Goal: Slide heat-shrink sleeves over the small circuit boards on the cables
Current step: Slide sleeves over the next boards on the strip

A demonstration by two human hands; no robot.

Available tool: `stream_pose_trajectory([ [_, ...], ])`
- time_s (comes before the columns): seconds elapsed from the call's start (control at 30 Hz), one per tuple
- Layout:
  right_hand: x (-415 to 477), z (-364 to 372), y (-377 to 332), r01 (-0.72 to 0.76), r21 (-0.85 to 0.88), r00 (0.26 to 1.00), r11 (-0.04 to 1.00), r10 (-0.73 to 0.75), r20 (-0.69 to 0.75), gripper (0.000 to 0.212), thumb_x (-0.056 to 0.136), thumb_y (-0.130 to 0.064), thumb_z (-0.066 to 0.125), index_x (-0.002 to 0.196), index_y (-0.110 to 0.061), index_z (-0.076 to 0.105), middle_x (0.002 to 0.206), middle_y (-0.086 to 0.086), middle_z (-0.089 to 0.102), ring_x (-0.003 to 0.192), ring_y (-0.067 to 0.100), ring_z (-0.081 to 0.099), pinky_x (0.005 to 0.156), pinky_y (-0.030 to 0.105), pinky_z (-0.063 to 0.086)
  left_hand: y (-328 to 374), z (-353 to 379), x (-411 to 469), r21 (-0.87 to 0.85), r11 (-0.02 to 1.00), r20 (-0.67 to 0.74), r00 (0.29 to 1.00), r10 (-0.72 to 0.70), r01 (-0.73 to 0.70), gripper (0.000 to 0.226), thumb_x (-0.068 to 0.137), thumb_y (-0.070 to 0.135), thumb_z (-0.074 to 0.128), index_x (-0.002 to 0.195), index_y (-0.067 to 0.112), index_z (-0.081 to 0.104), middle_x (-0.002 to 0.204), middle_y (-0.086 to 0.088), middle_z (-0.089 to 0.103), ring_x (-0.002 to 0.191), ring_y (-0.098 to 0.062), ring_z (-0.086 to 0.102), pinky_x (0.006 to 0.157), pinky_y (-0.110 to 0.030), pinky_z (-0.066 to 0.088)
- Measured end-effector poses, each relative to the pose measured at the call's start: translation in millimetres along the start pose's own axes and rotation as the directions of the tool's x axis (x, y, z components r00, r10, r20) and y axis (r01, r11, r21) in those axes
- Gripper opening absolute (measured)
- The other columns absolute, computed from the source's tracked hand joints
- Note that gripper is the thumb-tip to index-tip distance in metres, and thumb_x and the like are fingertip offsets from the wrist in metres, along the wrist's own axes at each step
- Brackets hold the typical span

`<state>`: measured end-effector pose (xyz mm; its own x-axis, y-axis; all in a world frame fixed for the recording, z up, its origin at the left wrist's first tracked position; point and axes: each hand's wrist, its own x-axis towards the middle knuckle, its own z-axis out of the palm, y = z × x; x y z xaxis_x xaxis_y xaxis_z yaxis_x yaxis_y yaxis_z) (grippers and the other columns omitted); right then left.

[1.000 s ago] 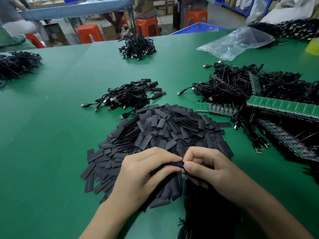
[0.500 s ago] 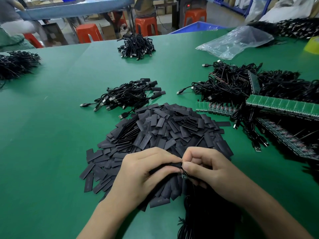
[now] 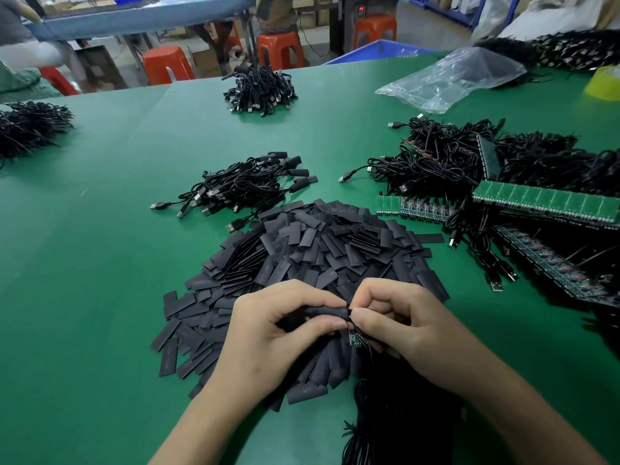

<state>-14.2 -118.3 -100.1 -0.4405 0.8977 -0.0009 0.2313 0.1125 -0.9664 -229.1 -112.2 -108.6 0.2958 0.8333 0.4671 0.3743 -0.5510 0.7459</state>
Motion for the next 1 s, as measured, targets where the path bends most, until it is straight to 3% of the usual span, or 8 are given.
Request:
stream_pose_trajectory([
  [0.4,-0.7,-1.3,-1.1,0.011,0.009,1.0,1.0,-0.011,0.003,0.018,0.096,-0.032,0.058,0.082,-0.021,0.063,0.062,0.002,0.05,0.058,0.013,0.043,0.056,0.028,0.036,-2.5,0.9,-1.1,-0.055,0.997,-0.02,0.998,-0.053,0.051,0.015,0.081,0.03,0.081,0.095,0.027,0.08,0.093,0.014,0.076,0.087,-0.012,0.074,0.078,-0.022,0.054],
  [0.6,-0.8,-1.3,-0.2,0.015,0.0,1.0,1.0,-0.015,0.001,0.018,0.096,-0.032,0.058,0.081,-0.021,0.062,0.06,-0.007,0.05,0.056,0.01,0.042,0.055,0.026,0.036,-2.6,1.1,-1.1,-0.078,0.995,-0.024,0.998,-0.059,0.057,0.015,0.08,0.031,0.081,0.095,0.03,0.079,0.092,0.014,0.076,0.086,-0.012,0.074,0.077,-0.021,0.054],
  [1.0,-0.4,0.8,-0.4,0.004,0.038,0.999,0.999,-0.006,0.033,0.019,0.099,-0.027,0.057,0.082,-0.022,0.06,0.062,0.002,0.05,0.059,0.018,0.043,0.056,0.029,0.036,1.6,4.0,-1.0,-0.048,0.999,-0.016,1.0,-0.024,0.023,0.019,0.078,0.022,0.085,0.096,0.027,0.079,0.091,0.014,0.075,0.084,-0.011,0.073,0.076,-0.023,0.055],
])
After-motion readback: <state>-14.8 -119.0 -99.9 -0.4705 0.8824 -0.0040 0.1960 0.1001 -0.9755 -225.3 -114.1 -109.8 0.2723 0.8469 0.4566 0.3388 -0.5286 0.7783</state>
